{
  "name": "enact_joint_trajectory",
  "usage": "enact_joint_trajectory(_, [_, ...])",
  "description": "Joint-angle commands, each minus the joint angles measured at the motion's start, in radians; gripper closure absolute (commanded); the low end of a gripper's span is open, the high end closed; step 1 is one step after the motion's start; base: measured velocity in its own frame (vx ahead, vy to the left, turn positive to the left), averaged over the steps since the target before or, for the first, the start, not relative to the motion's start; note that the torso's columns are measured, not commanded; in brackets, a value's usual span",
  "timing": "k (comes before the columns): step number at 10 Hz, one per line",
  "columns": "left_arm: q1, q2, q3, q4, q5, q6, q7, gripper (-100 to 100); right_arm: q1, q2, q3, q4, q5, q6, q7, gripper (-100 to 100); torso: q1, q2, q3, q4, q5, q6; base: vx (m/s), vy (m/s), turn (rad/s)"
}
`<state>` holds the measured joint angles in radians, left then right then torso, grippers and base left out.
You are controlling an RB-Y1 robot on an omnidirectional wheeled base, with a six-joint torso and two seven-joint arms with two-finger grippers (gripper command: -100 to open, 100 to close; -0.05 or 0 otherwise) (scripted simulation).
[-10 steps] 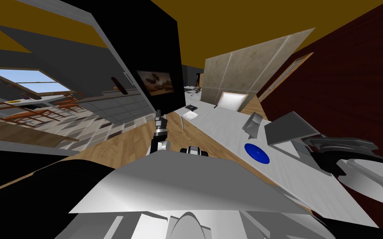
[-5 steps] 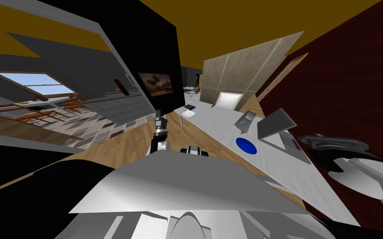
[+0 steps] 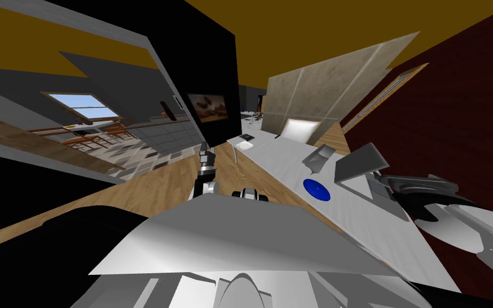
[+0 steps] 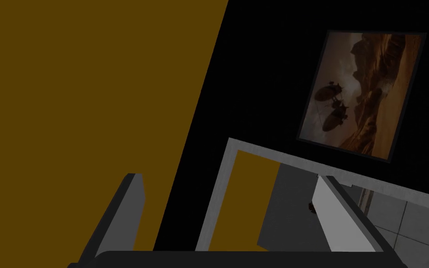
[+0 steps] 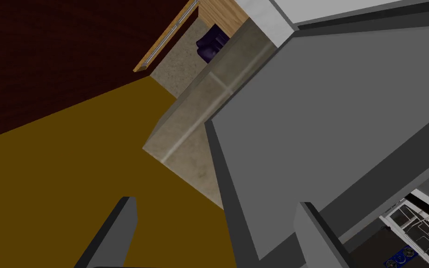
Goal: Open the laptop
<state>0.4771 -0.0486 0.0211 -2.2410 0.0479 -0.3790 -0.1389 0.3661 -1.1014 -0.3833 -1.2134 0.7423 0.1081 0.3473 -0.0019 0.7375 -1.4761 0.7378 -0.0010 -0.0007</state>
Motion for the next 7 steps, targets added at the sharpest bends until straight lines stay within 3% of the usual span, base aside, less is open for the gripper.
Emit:
enact_joint_trajectory(1, [0.0, 0.0, 0.0, 0.0, 0.0, 0.0, 0.0, 0, -0.015, 0.029, -0.002, 0.014, -0.009, -0.049, 0.068, -100, 0.001, -0.001, -0.001, -0.001, -0.001, -0.003, -0.073, -0.077, 0.221])
enact_joint_trajectory(4, [0.0, 0.0, 0.0, 0.0, 0.0, 0.0, 0.0, 0, -0.038, 0.078, -0.008, 0.036, -0.016, -0.113, 0.161, -100, -0.004, -0.013, -0.007, -0.006, -0.007, -0.011, -0.057, -0.078, 0.26])
enact_joint_trajectory(5, [0.0, 0.0, 0.0, 0.0, 0.0, 0.0, 0.0, 0, -0.038, 0.078, -0.008, 0.036, -0.016, -0.113, 0.162, -100, -0.005, -0.016, -0.009, -0.008, -0.01, -0.013, -0.036, -0.046, 0.132])
enact_joint_trajectory(7, [0.0, 0.0, 0.0, 0.0, 0.0, 0.0, 0.0, 0, -0.046, 0.095, -0.01, 0.044, -0.019, -0.136, 0.196, -100, 0.0, -0.012, -0.007, -0.005, -0.003, -0.004, -0.005, -0.013, 0.099])
